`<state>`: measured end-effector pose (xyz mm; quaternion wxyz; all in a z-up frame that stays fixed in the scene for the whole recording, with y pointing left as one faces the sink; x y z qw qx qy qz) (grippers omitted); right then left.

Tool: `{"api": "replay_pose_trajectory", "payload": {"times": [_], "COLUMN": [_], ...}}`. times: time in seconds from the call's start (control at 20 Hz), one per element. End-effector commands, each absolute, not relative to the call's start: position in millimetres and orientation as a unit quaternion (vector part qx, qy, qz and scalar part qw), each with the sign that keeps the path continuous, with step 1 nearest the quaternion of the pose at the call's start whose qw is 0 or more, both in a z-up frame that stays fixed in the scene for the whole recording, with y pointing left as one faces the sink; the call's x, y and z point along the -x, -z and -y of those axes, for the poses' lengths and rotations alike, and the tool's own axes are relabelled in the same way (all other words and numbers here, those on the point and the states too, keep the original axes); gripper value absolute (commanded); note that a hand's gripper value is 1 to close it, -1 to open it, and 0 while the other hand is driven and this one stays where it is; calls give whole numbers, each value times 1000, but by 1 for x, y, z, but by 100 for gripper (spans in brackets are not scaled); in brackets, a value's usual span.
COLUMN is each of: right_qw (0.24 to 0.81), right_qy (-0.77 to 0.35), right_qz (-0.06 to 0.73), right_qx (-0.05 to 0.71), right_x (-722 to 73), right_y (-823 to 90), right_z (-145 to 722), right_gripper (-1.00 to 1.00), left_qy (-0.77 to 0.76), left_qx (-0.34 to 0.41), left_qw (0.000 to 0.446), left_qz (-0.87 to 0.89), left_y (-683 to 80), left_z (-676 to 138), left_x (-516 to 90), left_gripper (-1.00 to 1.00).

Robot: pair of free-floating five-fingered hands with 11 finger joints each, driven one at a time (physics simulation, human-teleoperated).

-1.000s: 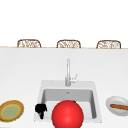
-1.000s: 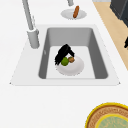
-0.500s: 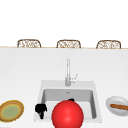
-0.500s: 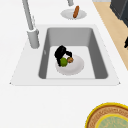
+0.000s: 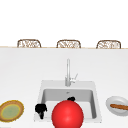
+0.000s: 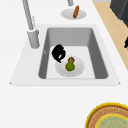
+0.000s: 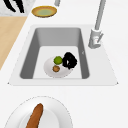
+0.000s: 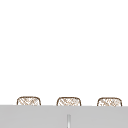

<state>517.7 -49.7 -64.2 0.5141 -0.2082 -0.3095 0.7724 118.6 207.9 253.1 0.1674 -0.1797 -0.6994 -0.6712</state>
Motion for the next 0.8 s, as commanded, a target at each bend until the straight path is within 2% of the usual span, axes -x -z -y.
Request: {"api": "replay_pose_trajectory", "payload": {"times": [0.0, 0.05, 0.5, 0.75], "right_qw": [517, 523, 529, 522], "right_qy": [-773, -767, -761, -751], "right_qz": [308, 311, 326, 361], "right_qx": [203, 203, 188, 181], "right_x": [-524, -525, -480, -442], "right_y": [61, 54, 2, -4], "right_z": [50, 47, 24, 18], "right_gripper": [100, -100, -100, -100], "left_qy": [671, 671, 671, 671], "left_qx": [180, 180, 180, 180], "left_qw": [167, 167, 167, 167], "left_qz": [699, 699, 699, 699], "left_y": [-253, -253, -253, -253], "left_z": [-208, -208, -208, -208], "left_x": [-119, -119, -119, -119], "left_gripper": [0, 0, 0, 0]}}
